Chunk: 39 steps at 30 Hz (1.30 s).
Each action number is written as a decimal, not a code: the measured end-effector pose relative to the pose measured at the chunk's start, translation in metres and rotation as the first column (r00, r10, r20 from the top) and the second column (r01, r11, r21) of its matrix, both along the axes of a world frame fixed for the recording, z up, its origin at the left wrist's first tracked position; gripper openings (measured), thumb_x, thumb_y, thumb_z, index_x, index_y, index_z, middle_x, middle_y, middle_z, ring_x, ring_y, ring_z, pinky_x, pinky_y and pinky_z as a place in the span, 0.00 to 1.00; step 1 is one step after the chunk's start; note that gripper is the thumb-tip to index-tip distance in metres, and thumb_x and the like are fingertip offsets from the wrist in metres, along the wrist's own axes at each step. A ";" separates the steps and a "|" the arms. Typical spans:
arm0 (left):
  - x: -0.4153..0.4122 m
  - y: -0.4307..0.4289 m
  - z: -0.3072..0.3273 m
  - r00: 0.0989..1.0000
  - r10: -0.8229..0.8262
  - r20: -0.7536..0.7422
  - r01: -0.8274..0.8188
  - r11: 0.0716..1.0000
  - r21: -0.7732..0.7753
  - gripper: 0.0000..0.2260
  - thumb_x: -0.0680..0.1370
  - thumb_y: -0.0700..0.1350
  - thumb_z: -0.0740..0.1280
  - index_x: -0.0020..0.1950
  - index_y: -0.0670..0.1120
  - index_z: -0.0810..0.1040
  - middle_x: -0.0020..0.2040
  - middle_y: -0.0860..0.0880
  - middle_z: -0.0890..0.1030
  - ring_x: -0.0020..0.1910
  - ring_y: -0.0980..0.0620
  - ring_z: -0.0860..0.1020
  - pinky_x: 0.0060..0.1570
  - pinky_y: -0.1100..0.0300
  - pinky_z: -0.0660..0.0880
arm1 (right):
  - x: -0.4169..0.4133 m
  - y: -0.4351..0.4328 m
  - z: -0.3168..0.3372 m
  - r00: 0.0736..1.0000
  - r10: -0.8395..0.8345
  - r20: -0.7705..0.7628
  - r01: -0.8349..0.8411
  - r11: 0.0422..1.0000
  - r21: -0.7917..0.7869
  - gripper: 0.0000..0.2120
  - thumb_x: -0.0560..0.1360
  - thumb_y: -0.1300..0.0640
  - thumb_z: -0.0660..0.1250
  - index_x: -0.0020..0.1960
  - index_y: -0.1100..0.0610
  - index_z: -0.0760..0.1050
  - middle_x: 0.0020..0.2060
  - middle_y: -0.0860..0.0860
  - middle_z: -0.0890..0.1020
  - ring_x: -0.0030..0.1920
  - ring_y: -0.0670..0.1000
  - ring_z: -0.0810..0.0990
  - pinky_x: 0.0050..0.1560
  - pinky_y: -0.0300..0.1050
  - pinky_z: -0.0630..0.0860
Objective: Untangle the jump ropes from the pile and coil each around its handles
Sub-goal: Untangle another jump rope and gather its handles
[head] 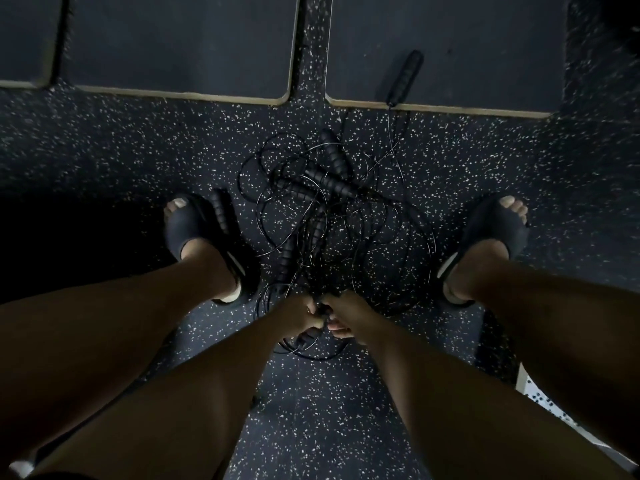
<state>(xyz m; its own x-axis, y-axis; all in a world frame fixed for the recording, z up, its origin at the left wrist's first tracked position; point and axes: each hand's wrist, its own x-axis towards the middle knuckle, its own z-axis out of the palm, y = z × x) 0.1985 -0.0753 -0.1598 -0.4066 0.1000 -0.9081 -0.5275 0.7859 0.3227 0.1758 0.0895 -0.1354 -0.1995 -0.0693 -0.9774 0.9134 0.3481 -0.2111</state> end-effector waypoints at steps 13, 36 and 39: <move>-0.034 0.024 0.158 0.948 0.312 -0.068 -0.279 0.913 0.297 0.13 0.73 0.48 0.75 0.57 0.48 0.83 0.46 0.49 0.84 0.43 0.51 0.79 0.43 0.57 0.73 | -0.037 0.026 0.123 0.959 -0.012 -0.282 0.052 0.989 0.136 0.08 0.85 0.54 0.66 0.57 0.59 0.78 0.55 0.61 0.84 0.36 0.55 0.84 0.32 0.47 0.83; -0.083 -0.027 0.425 0.575 0.219 -0.788 -0.071 0.973 0.218 0.12 0.87 0.54 0.64 0.50 0.54 0.83 0.30 0.58 0.78 0.26 0.58 0.68 0.28 0.62 0.64 | -0.104 0.069 0.423 0.625 -0.749 -0.221 0.350 0.521 -0.778 0.17 0.79 0.53 0.74 0.62 0.62 0.78 0.48 0.60 0.86 0.42 0.50 0.86 0.42 0.37 0.84; -0.095 -0.010 0.435 0.502 0.407 -0.763 -0.169 0.911 0.375 0.14 0.87 0.53 0.65 0.45 0.50 0.80 0.27 0.58 0.74 0.25 0.57 0.65 0.28 0.62 0.61 | -0.101 0.060 0.421 0.761 -0.486 -0.430 0.009 0.671 -0.742 0.22 0.78 0.59 0.75 0.69 0.63 0.73 0.50 0.58 0.85 0.48 0.54 0.85 0.51 0.46 0.84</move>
<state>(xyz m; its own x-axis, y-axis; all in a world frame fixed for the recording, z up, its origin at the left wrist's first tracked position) 0.1037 -0.0849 0.2748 -0.9913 -0.0207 -0.1300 -0.1238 0.4823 0.8672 0.0749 0.1492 0.2858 -0.7867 -0.4974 -0.3656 0.5609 -0.3284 -0.7600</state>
